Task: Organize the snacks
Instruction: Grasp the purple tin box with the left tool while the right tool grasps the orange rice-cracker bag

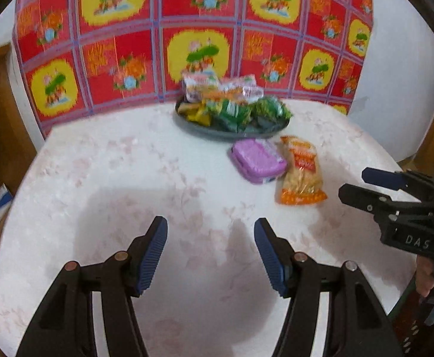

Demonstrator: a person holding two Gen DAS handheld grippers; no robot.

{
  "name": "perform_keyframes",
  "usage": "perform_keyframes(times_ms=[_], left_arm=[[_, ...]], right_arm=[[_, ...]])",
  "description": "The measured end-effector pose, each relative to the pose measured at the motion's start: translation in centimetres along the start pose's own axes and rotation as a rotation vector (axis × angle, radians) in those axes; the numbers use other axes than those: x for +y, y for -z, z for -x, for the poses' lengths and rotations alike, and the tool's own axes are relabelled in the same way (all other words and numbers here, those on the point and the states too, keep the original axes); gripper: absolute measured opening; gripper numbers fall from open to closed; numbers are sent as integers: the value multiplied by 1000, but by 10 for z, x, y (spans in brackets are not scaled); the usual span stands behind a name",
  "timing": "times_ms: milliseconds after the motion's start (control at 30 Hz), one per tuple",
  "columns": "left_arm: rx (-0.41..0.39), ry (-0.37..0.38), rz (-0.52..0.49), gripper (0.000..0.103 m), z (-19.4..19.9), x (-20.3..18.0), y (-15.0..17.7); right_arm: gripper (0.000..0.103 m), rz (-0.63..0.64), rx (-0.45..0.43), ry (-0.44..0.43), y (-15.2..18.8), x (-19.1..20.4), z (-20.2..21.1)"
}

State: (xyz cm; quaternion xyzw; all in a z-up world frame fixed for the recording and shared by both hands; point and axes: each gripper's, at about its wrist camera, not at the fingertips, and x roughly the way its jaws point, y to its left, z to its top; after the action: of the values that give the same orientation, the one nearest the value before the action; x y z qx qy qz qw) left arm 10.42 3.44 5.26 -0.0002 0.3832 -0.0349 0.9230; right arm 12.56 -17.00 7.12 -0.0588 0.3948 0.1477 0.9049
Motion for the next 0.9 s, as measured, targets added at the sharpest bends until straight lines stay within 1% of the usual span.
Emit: perform_keyframes(times_ms=[100, 233, 333, 400, 433, 533, 900], left_arm=[[27, 2, 6, 64, -8, 1, 2], [28, 4, -8, 65, -8, -1, 2], [35, -4, -42, 71, -10, -6, 2], [34, -11, -45, 73, -12, -8, 2], [33, -11, -43, 73, -12, -8, 2], [29, -7, -40, 73, -12, -7, 3], [22, -15, -41, 74, -11, -8, 4]], right_arm=[[63, 3, 9, 2, 2, 2, -8], [63, -9, 31, -8, 1, 4, -20], [63, -2, 21, 19, 1, 6, -20], [66, 19, 21, 31, 1, 10, -21], [69, 37, 23, 36, 1, 12, -22], [72, 45, 24, 29, 0, 14, -24], [73, 40, 22, 16, 1, 12, -23]])
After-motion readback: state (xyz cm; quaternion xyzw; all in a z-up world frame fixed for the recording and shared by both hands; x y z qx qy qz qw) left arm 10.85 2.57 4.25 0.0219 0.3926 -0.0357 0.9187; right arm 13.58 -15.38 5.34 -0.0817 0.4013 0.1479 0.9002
